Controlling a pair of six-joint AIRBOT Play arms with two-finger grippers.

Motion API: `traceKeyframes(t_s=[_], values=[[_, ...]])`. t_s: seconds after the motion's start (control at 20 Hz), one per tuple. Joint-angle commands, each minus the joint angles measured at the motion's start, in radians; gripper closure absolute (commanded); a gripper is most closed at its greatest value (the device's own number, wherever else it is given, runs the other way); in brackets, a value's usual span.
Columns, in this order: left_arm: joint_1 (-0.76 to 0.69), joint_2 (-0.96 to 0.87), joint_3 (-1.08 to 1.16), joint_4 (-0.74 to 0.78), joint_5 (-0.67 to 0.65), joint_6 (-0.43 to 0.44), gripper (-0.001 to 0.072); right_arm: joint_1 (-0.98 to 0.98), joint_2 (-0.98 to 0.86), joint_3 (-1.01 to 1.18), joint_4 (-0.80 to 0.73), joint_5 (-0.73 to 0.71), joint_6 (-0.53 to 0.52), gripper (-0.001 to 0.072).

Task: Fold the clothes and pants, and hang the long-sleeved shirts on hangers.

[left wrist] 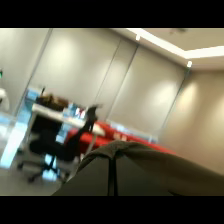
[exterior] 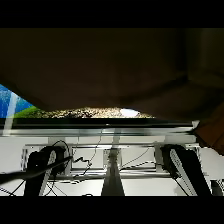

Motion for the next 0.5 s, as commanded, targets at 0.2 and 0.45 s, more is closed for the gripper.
traceKeyframes(t_s=[0.2, 0.45], values=[[0.000, -0.525, 0.000, 0.042, -0.214, 0.000, 0.0692, 0.001, -0.508, 0.003, 0.057, 0.350, 0.023, 0.0698], [-0.008, -0.864, 0.008, 0.007, 0.010, 0.000, 0.0692, 0.001, -0.793, 0.003, 0.117, 0.172, 0.023, 0.0698]])
